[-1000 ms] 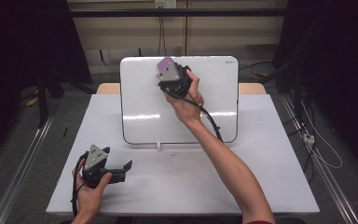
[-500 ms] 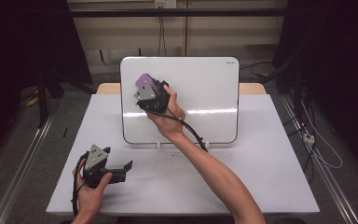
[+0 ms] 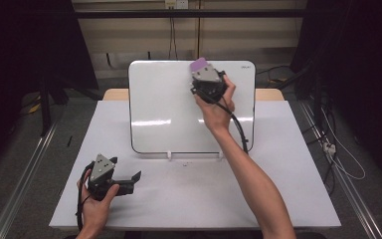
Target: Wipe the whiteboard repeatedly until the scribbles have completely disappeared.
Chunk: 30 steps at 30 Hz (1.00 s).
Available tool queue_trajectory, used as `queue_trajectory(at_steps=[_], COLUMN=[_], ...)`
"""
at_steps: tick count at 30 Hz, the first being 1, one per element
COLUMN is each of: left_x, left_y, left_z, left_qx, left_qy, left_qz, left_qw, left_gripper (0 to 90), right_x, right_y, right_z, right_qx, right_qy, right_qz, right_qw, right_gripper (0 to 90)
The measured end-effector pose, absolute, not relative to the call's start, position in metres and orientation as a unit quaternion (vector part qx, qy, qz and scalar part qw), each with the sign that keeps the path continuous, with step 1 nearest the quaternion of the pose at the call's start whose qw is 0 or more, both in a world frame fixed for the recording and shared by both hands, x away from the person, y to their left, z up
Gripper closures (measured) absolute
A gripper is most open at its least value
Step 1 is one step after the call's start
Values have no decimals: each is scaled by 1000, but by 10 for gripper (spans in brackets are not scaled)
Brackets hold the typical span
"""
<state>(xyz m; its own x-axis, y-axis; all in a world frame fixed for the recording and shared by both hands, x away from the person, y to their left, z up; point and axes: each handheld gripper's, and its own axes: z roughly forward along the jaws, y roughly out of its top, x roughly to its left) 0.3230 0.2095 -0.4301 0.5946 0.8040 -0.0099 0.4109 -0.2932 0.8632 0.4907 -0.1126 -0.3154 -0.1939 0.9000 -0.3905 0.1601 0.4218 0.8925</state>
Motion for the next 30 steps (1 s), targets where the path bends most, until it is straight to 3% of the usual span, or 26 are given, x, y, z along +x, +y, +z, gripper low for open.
queue_trajectory(at_steps=[11, 30], left_x=[325, 326], left_y=[210, 213], left_z=[-431, -431], left_qx=[767, 764], left_qy=[403, 408], left_qz=[213, 209], left_qw=[451, 453], left_gripper=[57, 58], right_x=[475, 428], right_y=[-200, -210], right_z=[-319, -336], right_qx=[453, 422], right_qy=[639, 626], right_qz=[350, 483], right_qw=[514, 444], right_gripper=[421, 421])
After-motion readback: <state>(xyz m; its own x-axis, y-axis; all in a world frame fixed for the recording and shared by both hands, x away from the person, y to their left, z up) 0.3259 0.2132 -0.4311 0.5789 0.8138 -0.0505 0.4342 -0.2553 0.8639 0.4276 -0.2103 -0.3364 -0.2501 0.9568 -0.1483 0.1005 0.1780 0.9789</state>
